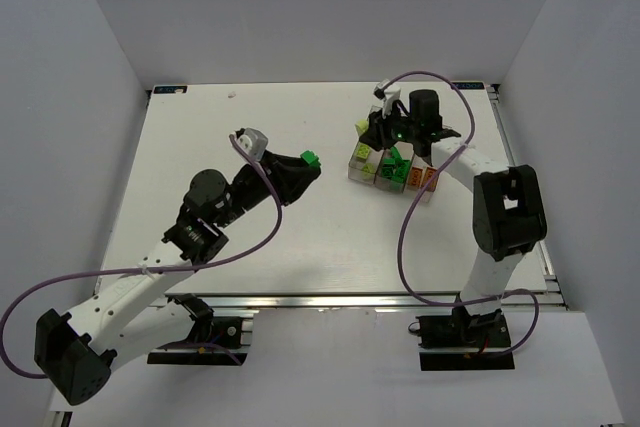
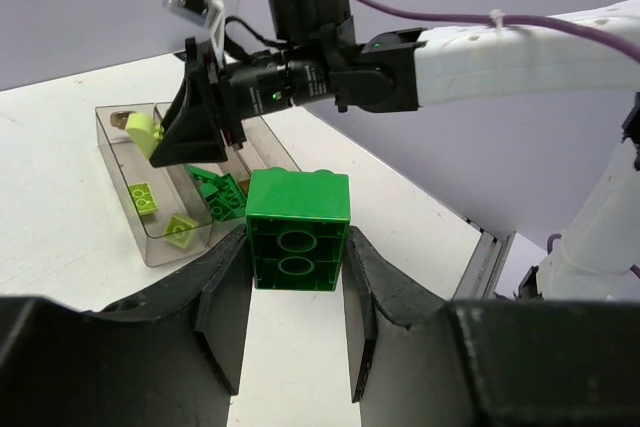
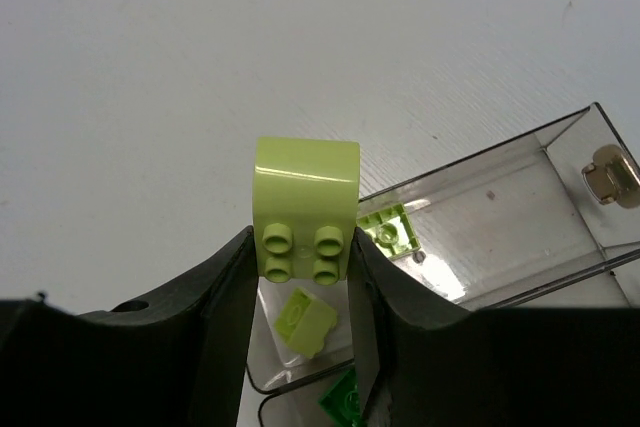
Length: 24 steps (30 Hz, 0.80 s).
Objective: Sort the legos into containers by color
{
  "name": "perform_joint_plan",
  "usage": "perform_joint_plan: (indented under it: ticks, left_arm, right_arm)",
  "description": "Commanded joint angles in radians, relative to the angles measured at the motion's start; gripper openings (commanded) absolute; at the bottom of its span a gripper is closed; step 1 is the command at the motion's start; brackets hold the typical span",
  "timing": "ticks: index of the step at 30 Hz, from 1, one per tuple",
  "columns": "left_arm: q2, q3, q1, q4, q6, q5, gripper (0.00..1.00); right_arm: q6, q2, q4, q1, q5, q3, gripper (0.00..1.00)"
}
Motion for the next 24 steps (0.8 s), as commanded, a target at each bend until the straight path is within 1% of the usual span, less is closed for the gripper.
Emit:
perform_joint_plan:
  ticks: [1,5,7,8,10,11,14,16,19,20,22,23,24]
  left_arm:
    - [-0.012,0.015,0.025,0.013,-0.019,0.020,0.00]
    - [-0.009,0.011,0.043,0.028,-0.029,0.039,0.00]
    - [-0.004,0.009,0.046,0.030,-0.029,0.039,0.00]
    - [-0.003,0.008,0.049,0.030,-0.029,0.043,0.00]
    - [0.000,0.009,0.053,0.031,-0.030,0.048,0.00]
    - [0.005,0.009,0.056,0.033,-0.032,0.049,0.00]
    - [0.008,0.008,0.065,0.037,-0.036,0.054,0.00]
    - [0.011,0.008,0.066,0.040,-0.036,0.063,0.00]
    - [0.019,0.009,0.066,0.044,-0.038,0.074,0.00]
    - [0.020,0.009,0.066,0.045,-0.041,0.080,0.00]
    - [0.027,0.009,0.066,0.048,-0.042,0.085,0.00]
    - [0.031,0.009,0.066,0.047,-0.044,0.094,0.00]
    - [0.034,0.011,0.066,0.047,-0.044,0.097,0.00]
  right_arm:
    - [-0.043,0.033,-0.035,-0.004,0.066,0.074,0.00]
    - [-0.043,0.087,-0.069,-0.004,0.103,0.123,0.00]
    - [-0.045,0.102,-0.073,-0.004,0.128,0.125,0.06]
    - [-0.046,0.113,-0.080,-0.004,0.135,0.126,0.14]
    - [-0.051,0.122,-0.087,-0.007,0.157,0.133,0.24]
    - [-0.051,0.127,-0.093,-0.006,0.161,0.134,0.31]
    - [-0.052,0.139,-0.103,-0.011,0.165,0.136,0.39]
    - [-0.051,0.141,-0.104,-0.017,0.160,0.134,0.40]
    - [-0.046,0.139,-0.109,-0.024,0.151,0.136,0.46]
    - [-0.045,0.136,-0.110,-0.026,0.149,0.134,0.49]
    - [-0.037,0.124,-0.115,-0.032,0.137,0.131,0.52]
    - [-0.033,0.118,-0.115,-0.037,0.132,0.127,0.57]
    - [-0.028,0.101,-0.113,-0.040,0.123,0.122,0.61]
